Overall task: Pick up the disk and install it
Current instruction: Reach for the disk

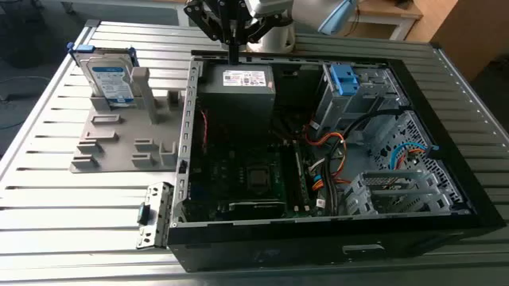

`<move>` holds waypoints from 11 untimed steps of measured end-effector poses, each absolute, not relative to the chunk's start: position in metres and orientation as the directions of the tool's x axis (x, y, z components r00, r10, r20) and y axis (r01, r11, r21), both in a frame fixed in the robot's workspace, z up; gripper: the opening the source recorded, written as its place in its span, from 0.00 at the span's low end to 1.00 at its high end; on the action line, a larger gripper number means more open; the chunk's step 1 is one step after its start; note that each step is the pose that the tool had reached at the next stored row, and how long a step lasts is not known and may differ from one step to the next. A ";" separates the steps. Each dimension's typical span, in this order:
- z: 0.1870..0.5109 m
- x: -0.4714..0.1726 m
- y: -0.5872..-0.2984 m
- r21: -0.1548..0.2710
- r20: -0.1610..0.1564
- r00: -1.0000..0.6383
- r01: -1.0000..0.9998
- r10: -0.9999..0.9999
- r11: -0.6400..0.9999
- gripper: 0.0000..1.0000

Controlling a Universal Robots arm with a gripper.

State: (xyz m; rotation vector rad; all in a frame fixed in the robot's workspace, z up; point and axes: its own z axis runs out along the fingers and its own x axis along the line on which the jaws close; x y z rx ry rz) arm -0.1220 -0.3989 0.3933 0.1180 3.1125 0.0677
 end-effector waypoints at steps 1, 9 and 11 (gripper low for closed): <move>0.393 -0.122 -0.399 0.044 -0.024 -0.997 0.075 0.076 0.996 0.11; 0.393 -0.128 -0.399 0.044 -0.024 -0.997 0.075 0.076 0.996 0.11; 0.393 -0.133 -0.399 0.044 -0.025 -0.997 0.075 0.076 0.996 0.11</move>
